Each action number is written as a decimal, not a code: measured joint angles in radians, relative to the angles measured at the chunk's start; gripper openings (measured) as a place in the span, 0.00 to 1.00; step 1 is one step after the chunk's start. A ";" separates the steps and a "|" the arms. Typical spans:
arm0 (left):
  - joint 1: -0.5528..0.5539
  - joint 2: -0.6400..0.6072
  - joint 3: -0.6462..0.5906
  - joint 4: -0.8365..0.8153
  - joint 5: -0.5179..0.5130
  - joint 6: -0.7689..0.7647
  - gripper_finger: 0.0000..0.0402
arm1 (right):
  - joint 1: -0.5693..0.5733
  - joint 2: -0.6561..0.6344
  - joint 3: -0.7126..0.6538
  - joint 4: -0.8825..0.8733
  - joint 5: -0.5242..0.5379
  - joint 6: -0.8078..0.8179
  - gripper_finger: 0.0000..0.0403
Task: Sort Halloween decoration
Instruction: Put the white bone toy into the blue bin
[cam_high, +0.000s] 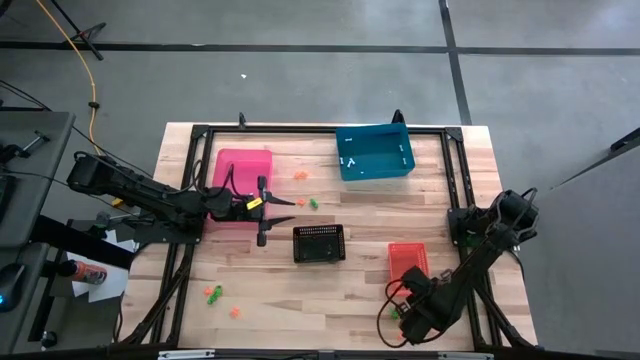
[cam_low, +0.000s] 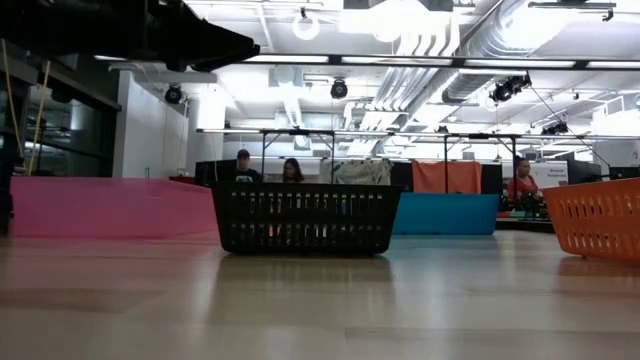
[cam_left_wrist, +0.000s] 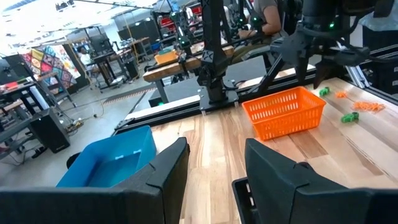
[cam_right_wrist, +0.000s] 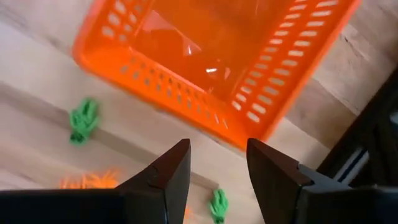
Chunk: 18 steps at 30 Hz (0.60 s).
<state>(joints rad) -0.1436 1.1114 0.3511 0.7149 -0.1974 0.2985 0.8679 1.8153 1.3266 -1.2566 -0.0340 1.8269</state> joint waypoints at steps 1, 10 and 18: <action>0.000 0.000 0.000 -0.005 0.000 0.000 0.36 | 0.001 0.000 0.000 0.001 -0.006 -0.006 0.38; 0.000 0.000 0.000 -0.014 0.000 0.000 0.36 | 0.018 0.037 0.000 -0.014 -0.025 0.012 0.38; 0.000 0.000 0.000 -0.014 0.000 0.000 0.36 | 0.015 0.068 0.000 -0.019 0.002 0.000 0.38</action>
<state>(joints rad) -0.1435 1.1114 0.3511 0.7010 -0.1974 0.2985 0.8833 1.8828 1.3266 -1.2760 -0.0317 1.8268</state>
